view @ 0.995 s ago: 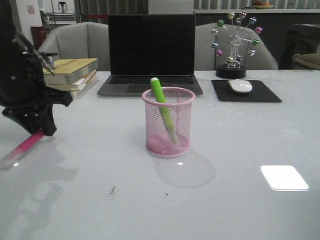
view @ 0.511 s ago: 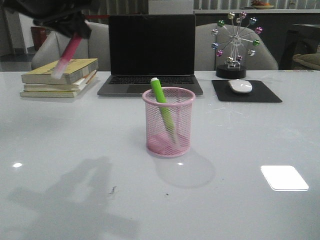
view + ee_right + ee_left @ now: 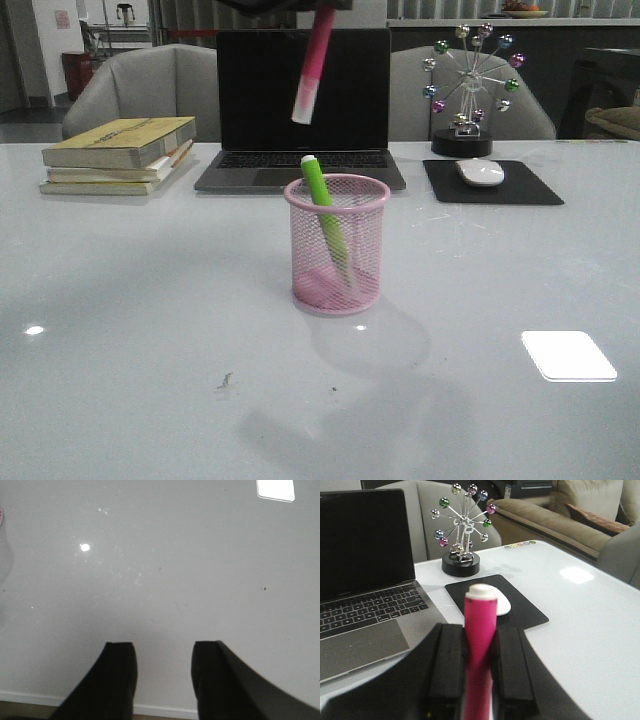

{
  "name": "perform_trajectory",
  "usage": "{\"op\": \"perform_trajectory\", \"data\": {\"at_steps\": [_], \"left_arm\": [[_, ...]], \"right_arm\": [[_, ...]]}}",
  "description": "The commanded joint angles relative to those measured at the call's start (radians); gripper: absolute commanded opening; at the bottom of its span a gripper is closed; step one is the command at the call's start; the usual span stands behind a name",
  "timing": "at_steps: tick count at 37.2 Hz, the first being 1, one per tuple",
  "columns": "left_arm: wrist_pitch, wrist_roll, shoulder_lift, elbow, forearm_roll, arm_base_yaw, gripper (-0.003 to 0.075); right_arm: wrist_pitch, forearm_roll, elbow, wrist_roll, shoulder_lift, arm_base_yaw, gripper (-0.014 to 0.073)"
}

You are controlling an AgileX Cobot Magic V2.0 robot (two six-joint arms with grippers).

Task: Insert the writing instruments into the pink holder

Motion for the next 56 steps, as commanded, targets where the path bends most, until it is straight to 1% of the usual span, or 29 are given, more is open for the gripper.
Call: {"op": "perform_trajectory", "data": {"at_steps": [1,6,9,14,16,19,21,25,27,28,34,38,42,51,56], "left_arm": [[-0.171,-0.014,0.000,-0.017,-0.022,-0.035,0.0102],[-0.178,-0.014,0.041,-0.017,-0.056,-0.067,0.0102],[-0.182,-0.012,0.061,-0.017,-0.040,-0.076,0.0102],[-0.143,-0.012,0.068,-0.017,-0.040,-0.076,0.0106],[-0.113,-0.012,0.068,-0.017,-0.044,-0.076,0.0122],[-0.078,-0.012,0.071,-0.017,-0.044,-0.076,0.0197],[-0.051,-0.012,0.071,-0.017,-0.046,-0.074,0.0269],[-0.046,-0.012,0.069,-0.017,-0.046,-0.074,0.0432],[-0.048,-0.012,0.065,-0.017,-0.046,-0.074,0.0472],[-0.046,-0.012,0.059,-0.017,-0.046,-0.074,0.0479],[-0.018,-0.003,0.022,-0.017,-0.015,-0.050,0.0479],[0.052,-0.003,-0.025,-0.017,0.012,0.000,0.0479],[0.145,-0.003,-0.093,-0.017,0.020,0.070,0.0479],[0.237,-0.003,-0.244,-0.017,0.027,0.243,0.0479],[0.337,-0.003,-0.325,-0.017,0.029,0.343,0.0479]], "right_arm": [[-0.053,-0.025,-0.028,-0.006,-0.005,-0.008,0.0388],[-0.041,-0.047,-0.028,-0.006,-0.005,-0.008,0.0388],[-0.032,-0.059,-0.028,-0.006,-0.005,-0.008,0.0388],[-0.031,-0.069,-0.028,-0.006,-0.005,-0.008,0.0388],[-0.031,-0.069,-0.028,-0.006,-0.005,-0.008,0.0388],[-0.031,-0.069,-0.028,-0.006,-0.005,-0.008,0.0388],[-0.031,-0.069,-0.028,-0.006,-0.005,-0.008,0.0388],[-0.031,-0.069,-0.028,-0.006,-0.005,-0.008,0.0388],[-0.031,-0.069,-0.028,-0.006,-0.005,-0.008,0.0388],[-0.031,-0.069,-0.028,-0.006,-0.005,-0.008,0.0388],[-0.034,-0.070,-0.028,-0.006,-0.005,-0.008,0.0388],[-0.038,-0.070,-0.028,-0.006,-0.005,-0.008,0.0388],[-0.048,-0.070,-0.028,-0.006,-0.005,-0.008,0.0388],[-0.074,-0.070,-0.028,-0.006,-0.005,-0.008,0.0388],[-0.078,-0.070,-0.028,-0.006,-0.005,-0.008,0.0388]]}}
